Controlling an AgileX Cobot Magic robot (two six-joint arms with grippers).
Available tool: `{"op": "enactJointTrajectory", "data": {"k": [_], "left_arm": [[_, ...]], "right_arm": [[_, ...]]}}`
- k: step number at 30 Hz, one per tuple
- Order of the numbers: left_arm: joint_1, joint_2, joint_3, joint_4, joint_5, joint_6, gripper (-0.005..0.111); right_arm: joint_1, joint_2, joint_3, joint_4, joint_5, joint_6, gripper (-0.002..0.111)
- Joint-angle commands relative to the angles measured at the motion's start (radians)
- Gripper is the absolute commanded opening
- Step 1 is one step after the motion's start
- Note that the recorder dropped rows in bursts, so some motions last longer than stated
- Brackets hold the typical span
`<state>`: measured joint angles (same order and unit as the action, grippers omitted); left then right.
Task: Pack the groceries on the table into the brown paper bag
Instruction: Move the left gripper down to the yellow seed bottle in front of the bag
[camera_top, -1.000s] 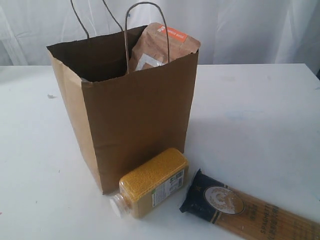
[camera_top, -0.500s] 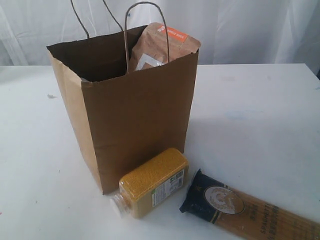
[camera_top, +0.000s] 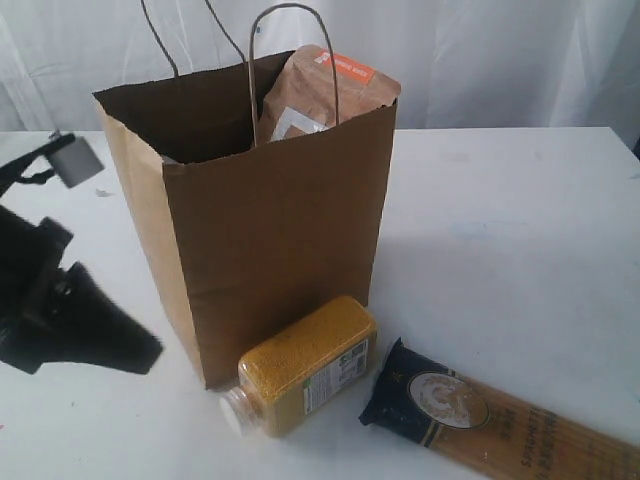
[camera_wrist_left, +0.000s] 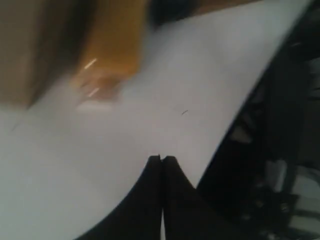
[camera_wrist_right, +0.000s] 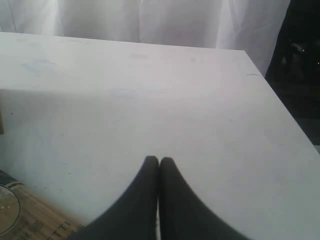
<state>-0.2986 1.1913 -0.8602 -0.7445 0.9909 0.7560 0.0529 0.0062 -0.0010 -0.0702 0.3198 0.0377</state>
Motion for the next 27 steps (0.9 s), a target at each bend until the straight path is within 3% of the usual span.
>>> {"op": "enactJointTrajectory", "data": {"k": [1, 6, 9, 13, 19, 21, 27], "left_arm": [[-0.099, -0.005, 0.002, -0.236, -0.035, 0.194, 0.0], [-0.26, -0.003, 0.002, -0.216, -0.21, 0.213, 0.0], [-0.364, 0.006, 0.002, -0.118, -0.355, 0.212, 0.002], [-0.45, 0.046, 0.002, 0.035, -0.442, 0.222, 0.023], [-0.516, 0.117, 0.002, 0.062, -0.591, 0.272, 0.071], [-0.529, 0.138, 0.002, 0.062, -0.656, 0.272, 0.077], [-0.53, 0.225, 0.002, 0.046, -0.742, 0.267, 0.078]], "right_arm": [[-0.003, -0.006, 0.001, -0.003, -0.006, -0.009, 0.0], [-0.003, -0.006, 0.001, -0.003, -0.006, -0.009, 0.0], [-0.003, -0.006, 0.001, -0.003, -0.006, -0.009, 0.0], [-0.003, -0.006, 0.001, -0.003, -0.006, -0.009, 0.0], [-0.003, -0.006, 0.001, -0.003, -0.006, -0.009, 0.0], [-0.003, -0.006, 0.001, -0.003, -0.006, -0.009, 0.0], [-0.003, -0.006, 0.001, -0.003, -0.006, -0.009, 0.0]]}}
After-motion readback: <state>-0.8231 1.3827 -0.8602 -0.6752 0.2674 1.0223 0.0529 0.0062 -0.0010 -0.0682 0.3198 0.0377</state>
